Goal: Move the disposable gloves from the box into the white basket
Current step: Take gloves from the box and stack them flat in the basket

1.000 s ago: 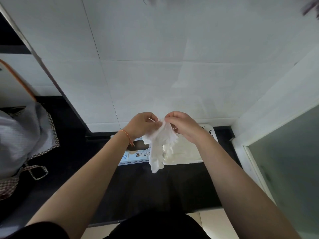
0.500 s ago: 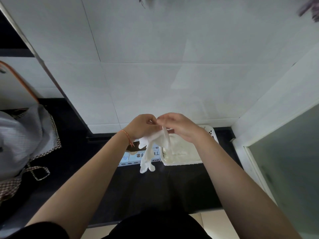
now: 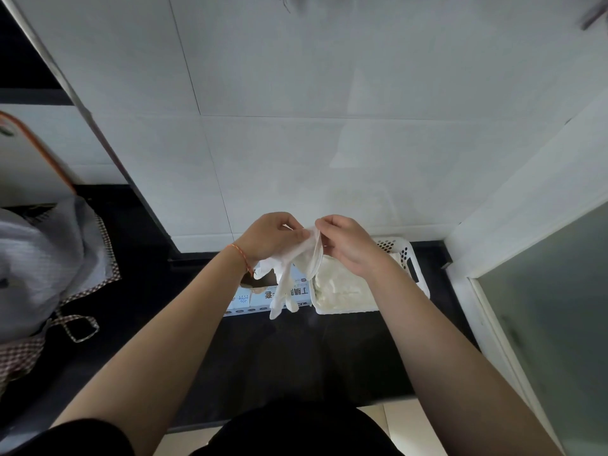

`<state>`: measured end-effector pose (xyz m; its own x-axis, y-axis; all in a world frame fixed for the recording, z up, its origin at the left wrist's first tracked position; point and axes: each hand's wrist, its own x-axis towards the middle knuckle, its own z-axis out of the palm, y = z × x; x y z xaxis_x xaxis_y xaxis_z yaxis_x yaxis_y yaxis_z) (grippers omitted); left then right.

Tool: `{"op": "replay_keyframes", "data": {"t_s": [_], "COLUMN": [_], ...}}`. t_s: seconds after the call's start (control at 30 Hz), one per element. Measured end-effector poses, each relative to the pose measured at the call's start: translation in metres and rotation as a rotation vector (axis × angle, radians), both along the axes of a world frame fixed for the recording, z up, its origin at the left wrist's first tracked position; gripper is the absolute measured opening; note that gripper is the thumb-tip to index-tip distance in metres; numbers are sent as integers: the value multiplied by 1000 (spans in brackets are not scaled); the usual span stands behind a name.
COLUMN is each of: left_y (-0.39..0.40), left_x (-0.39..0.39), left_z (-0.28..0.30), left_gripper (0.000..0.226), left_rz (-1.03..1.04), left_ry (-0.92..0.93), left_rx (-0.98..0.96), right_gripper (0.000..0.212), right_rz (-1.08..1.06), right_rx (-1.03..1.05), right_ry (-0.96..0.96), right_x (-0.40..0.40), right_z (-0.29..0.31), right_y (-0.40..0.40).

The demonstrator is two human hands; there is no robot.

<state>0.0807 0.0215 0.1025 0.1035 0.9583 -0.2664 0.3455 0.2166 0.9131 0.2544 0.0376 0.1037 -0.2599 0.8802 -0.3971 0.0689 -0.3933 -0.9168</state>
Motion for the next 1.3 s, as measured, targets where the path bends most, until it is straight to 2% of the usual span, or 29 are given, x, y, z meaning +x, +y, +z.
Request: {"op": "replay_keyframes", "data": {"t_s": [0.13,0.23,0.3,0.4,0.47,0.6,0.7,0.77,0.93,1.03,1.13,1.2,1.3], "left_y": [1,2,2,0,-2,-3,0,6,42,58,74,81,85], "left_x": [1,-4,-11,-17,-17,-15,-11,-4,36,64,96,112,134], "left_z": [-3,-9,-15,-28,-35,-39,-31,-32,-71,-91,-99,-102,-108], "left_gripper": [13,14,17,30,30,25,19,20,18,21,25,21,40], "left_rz": [38,49,-28,-199,-203,-186,-177,-174,-272,-365,-418,-442,-392], "left_ry": [40,5,24,164,190,132,14,8,331,496,604,696,840], "left_rx": [5,-14,-48,-117,-160,-232,-293,-288,-230,-213,-170,-130,-50], "right_gripper": [28,15,15,26,24,22,18,22,10,23,16,24,28], "right_rz": [93,171,84,-49,-87,-141,-155,-168,-72,-19,-22,-37,-62], "right_rx": [-23,52,90,144,172,198,126,60,-98,-115,-101,-104,-60], "right_ry": [-57,-192,-266,-389,-470,-517,-519,-494,-446,-521,-592,-624,-690], "right_x": [-5,2,6,10,13,29,44,57,99,121,146,158,175], "right_z": [1,1,0,0,3,0,-16,-29,-63,-84,-97,-103,-114], "right_y": [-4,-3,1,8,9,11,15,17,17,18,30,36,44]}}
